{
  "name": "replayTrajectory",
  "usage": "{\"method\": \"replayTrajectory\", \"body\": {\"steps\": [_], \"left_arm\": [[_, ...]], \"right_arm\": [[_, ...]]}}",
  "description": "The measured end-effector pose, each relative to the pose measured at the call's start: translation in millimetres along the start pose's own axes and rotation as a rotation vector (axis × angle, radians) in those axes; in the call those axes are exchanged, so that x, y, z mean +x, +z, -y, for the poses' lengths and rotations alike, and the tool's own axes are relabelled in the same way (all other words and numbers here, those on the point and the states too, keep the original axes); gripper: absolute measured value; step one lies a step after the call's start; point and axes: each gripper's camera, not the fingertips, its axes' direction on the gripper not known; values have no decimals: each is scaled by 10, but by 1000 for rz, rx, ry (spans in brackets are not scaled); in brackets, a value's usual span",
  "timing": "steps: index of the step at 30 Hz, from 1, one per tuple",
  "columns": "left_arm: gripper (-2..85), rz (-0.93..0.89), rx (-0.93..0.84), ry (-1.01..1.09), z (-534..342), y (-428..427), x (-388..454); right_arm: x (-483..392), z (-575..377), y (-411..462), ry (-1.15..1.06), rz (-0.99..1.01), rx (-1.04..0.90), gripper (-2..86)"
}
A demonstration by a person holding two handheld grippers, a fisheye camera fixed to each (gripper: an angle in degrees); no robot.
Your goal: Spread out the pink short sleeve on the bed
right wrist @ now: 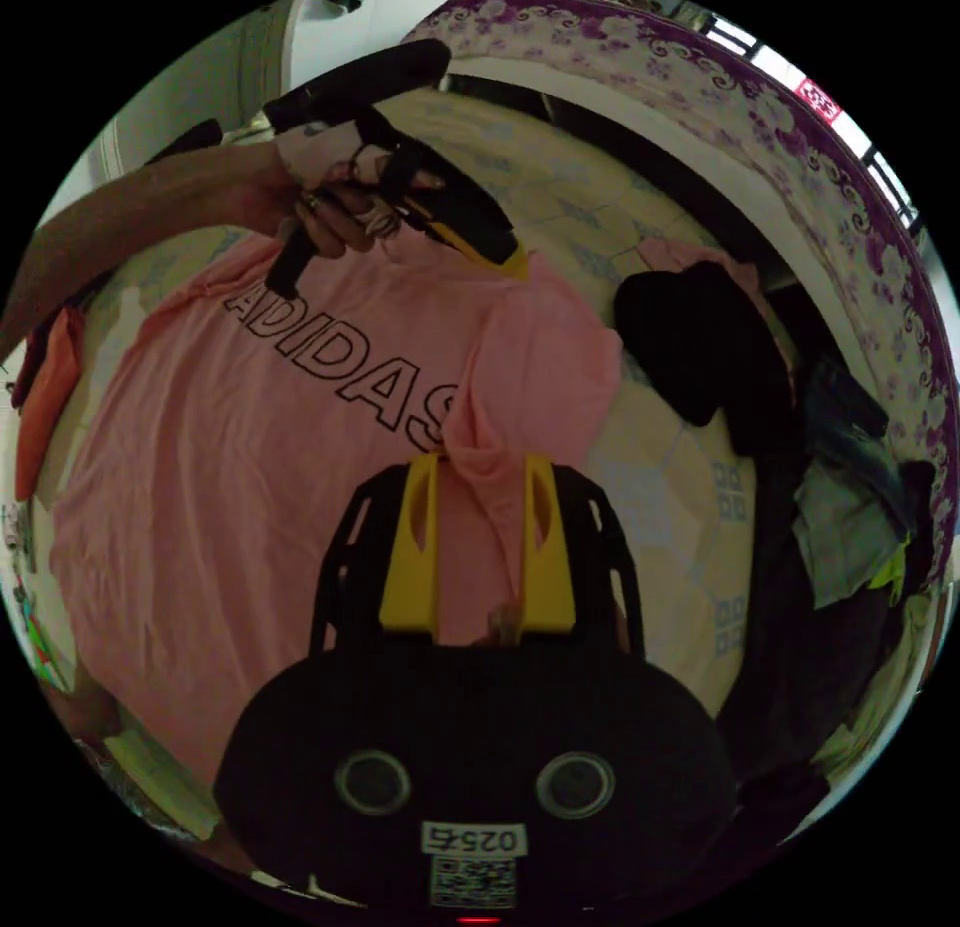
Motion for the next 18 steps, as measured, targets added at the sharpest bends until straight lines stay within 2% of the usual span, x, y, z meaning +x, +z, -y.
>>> {"method": "replayTrajectory", "body": {"steps": [3, 10, 18], "left_arm": [[8, 100, -37, 75, -13, 174, 84], [-7, 98, -240, 162, -22, 697, -54], [-9, 207, -171, 254, -479, 848, -222]], "right_arm": [[85, -83, -183, 52, 111, -19, 167], [402, -659, -721, 238, 301, 75, 154], [908, -1061, -725, 367, 340, 28, 130]]}}
